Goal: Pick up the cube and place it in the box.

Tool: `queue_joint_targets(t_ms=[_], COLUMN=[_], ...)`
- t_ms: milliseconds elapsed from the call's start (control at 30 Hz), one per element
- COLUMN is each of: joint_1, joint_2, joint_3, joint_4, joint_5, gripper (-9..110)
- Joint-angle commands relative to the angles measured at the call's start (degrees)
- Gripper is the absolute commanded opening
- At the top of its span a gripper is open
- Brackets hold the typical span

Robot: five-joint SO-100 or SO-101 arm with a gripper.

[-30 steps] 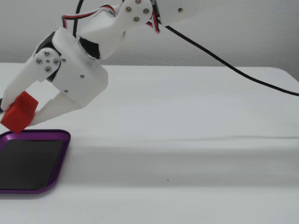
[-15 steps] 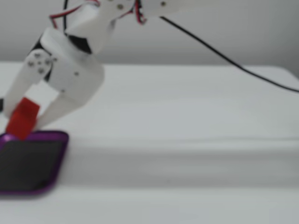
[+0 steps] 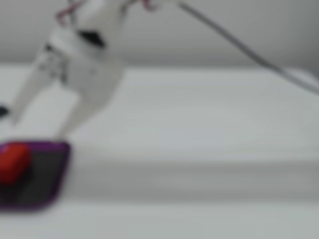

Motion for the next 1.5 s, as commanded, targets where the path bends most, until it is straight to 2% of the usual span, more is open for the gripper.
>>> queue_joint_targets(t_ms=[0, 300, 500, 667, 933, 1467], joint_1=[-0.35, -0.53, 0.44, 0.0, 0.18, 0.44], joint_2=[1.76, 1.58, 4.66, 13.36, 37.09, 93.52], joint_3=[-10.37, -35.77, -38.06, -21.88, 15.82, 83.5], joint_4=[8.17, 37.53, 39.2, 39.11, 37.09, 9.14], joint_5=[0.44, 0.35, 5.98, 6.06, 5.36, 5.27], gripper=[19, 18, 18, 18, 18, 18])
